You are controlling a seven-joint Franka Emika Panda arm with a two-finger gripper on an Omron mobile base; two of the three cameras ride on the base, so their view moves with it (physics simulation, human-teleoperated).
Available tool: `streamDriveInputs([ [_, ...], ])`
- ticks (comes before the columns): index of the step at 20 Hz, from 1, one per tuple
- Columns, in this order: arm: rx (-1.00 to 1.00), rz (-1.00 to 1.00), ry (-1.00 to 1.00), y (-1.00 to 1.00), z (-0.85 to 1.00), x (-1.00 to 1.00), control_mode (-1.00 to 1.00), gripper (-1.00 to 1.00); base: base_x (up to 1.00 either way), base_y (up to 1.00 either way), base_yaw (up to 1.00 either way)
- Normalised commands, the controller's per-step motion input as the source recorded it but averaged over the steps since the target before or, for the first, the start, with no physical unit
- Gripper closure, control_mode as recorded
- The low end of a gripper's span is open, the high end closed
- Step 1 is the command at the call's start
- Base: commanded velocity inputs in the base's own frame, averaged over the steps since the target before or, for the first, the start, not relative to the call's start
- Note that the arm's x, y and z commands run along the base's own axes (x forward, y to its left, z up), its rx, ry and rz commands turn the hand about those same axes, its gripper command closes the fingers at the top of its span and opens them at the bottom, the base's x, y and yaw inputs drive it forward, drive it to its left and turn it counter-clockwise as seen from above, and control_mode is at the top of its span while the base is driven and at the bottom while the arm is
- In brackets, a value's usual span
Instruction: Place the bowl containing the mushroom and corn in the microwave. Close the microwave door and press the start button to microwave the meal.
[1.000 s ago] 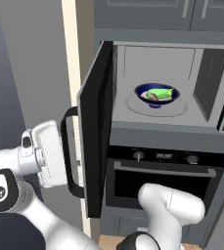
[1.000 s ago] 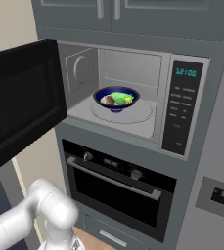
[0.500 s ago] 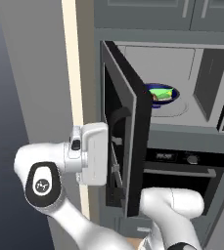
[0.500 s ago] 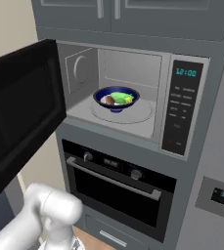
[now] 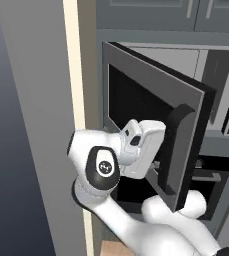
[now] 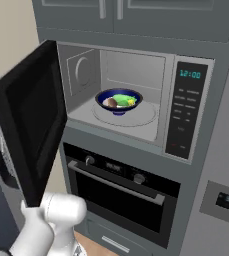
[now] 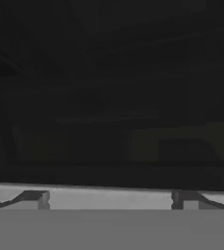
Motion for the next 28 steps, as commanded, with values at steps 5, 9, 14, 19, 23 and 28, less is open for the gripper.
streamDriveInputs([
  [5, 0.22, 0.13, -0.05, -0.97, 0.0, 0.23, -1.0, -1.0, 0.0, 0.0, 0.0],
  [9, 0.2, 0.29, 0.0, -0.81, 0.0, 0.39, -1.0, -1.0, 0.0, 0.0, 0.0],
  [14, 0.14, 0.37, 0.0, -0.48, -0.01, 0.58, -1.0, -1.0, 0.0, 0.0, 0.0],
  [19, 0.09, 0.37, 0.0, -0.34, -0.1, 0.78, -1.0, -1.0, 0.0, 0.0, 0.0],
  [23, 0.03, 0.35, 0.0, -0.3, -0.19, 0.89, -1.0, -1.0, 0.0, 0.0, 0.0],
  [28, 0.0, 0.3, 0.0, -0.19, -0.22, 0.89, -1.0, -1.0, 0.0, 0.0, 0.0],
])
